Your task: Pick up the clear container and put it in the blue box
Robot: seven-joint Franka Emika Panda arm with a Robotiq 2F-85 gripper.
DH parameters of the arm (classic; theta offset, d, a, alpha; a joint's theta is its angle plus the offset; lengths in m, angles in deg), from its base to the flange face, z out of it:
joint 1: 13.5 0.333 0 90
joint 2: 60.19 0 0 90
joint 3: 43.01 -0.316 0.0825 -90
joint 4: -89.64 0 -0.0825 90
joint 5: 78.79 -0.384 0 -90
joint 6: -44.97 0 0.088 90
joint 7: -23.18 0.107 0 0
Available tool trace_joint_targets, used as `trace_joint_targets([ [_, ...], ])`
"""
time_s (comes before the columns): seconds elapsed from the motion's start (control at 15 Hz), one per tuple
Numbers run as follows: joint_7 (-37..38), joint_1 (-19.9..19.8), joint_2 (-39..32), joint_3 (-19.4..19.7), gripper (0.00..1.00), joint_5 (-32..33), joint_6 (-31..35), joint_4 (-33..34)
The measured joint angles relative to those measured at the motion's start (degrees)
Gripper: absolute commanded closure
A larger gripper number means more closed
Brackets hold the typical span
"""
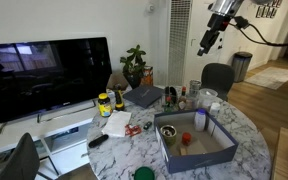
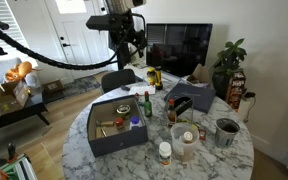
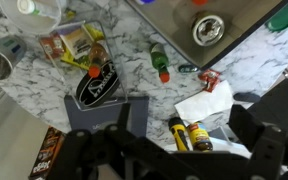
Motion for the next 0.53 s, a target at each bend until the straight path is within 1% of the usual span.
trace_joint_targets([
  [0.07,1.48,-0.36,-3.04,-0.53,0.0,1.18,4.53,-0.12],
  [0.2,4.67,-2.18,-8.95,-0.51,0.0,4.09,10.23,0.09],
  [0.27,5.74,-3.44,-11.29,-0.17,0.0,5.0,11.54,0.33],
  [0.4,7.21,-6.13,-15.22,1.1,0.0,5.62,12.13,1.09],
  [0.53,5.32,-7.36,-17.8,2.27,0.0,1.2,11.51,1.82],
])
